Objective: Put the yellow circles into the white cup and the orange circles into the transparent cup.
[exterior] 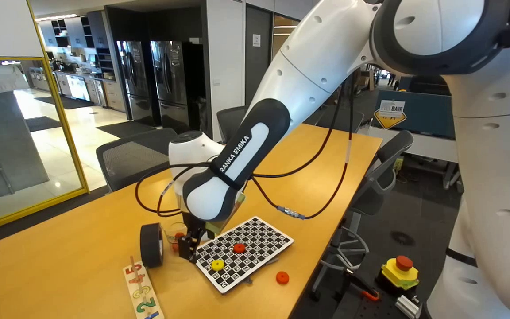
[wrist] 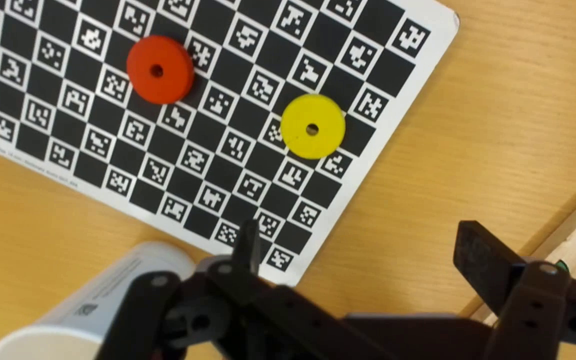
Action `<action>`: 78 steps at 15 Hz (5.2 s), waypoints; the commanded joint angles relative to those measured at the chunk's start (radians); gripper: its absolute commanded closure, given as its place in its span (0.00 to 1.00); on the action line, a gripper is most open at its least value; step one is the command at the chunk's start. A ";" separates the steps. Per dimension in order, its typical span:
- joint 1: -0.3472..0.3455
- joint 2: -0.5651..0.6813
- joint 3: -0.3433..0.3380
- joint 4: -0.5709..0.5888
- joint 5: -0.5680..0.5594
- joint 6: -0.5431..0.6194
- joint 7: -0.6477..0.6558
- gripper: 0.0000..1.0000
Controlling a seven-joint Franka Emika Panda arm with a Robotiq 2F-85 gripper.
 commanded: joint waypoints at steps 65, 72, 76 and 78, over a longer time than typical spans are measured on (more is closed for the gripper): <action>-0.079 0.013 -0.100 0.169 0.094 0.109 0.008 0.78; -0.076 0.050 -0.102 0.210 0.103 0.046 0.003 0.27; -0.053 0.026 -0.136 0.189 0.065 0.045 0.061 0.00; -0.022 0.001 -0.173 0.162 0.020 0.044 0.130 0.00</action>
